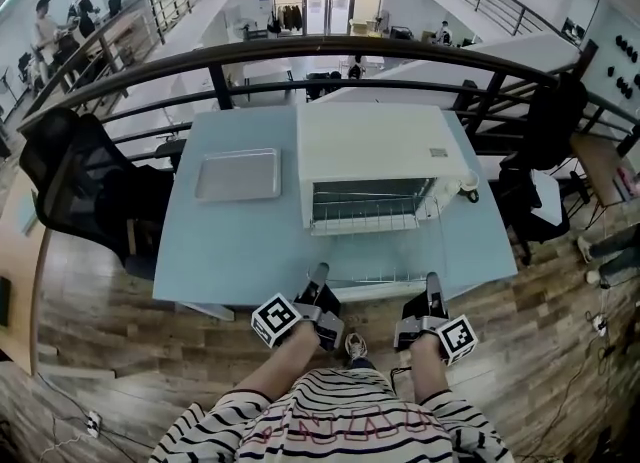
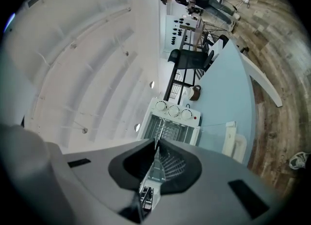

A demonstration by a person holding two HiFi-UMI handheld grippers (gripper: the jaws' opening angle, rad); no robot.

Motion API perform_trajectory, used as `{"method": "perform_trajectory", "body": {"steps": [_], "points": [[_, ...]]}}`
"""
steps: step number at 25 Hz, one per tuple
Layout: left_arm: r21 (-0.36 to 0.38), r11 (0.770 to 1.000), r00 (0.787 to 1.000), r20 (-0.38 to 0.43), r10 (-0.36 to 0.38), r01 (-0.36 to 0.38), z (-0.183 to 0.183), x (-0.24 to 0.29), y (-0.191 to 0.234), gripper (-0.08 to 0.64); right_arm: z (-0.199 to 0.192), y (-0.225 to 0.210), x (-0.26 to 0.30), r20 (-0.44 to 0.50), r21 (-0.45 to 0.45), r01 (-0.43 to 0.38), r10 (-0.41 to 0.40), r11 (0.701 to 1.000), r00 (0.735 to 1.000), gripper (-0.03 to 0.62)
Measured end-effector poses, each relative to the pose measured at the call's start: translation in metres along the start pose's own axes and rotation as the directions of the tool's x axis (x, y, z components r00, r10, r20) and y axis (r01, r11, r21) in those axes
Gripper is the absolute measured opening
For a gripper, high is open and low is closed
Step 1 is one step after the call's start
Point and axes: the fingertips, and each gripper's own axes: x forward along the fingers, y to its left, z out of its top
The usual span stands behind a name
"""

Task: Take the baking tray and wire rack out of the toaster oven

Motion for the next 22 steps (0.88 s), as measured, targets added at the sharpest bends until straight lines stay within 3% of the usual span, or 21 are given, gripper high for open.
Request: {"method": "perform_trajectory", "body": {"steps": [5,12,22], "points": [[-0.003,1.000,0.999,-0.033,0.010,-0.010,-0.001,-0.029,0.005,0.025,-0.015,0.000,-0.029,0.018,-0.015,0.008,-0.008,1.000,1.000,0.046],[0.002,1.000,1.000,-0.015,0.020,-0.020,0.025,-0.082,0.020,0.023,-0.066,0.005,-0.058,-0.003,-0.011,0.007,-0.007,1.000,1.000,0.046],[0.022,0.999,0.995,0.094,0.036,-0.038,0.096,-0.157,0.035,0.025,-0.165,0.017,-0.059,-0.177,-0.007,-0.010,0.008,1.000,0.984,0.046]]}}
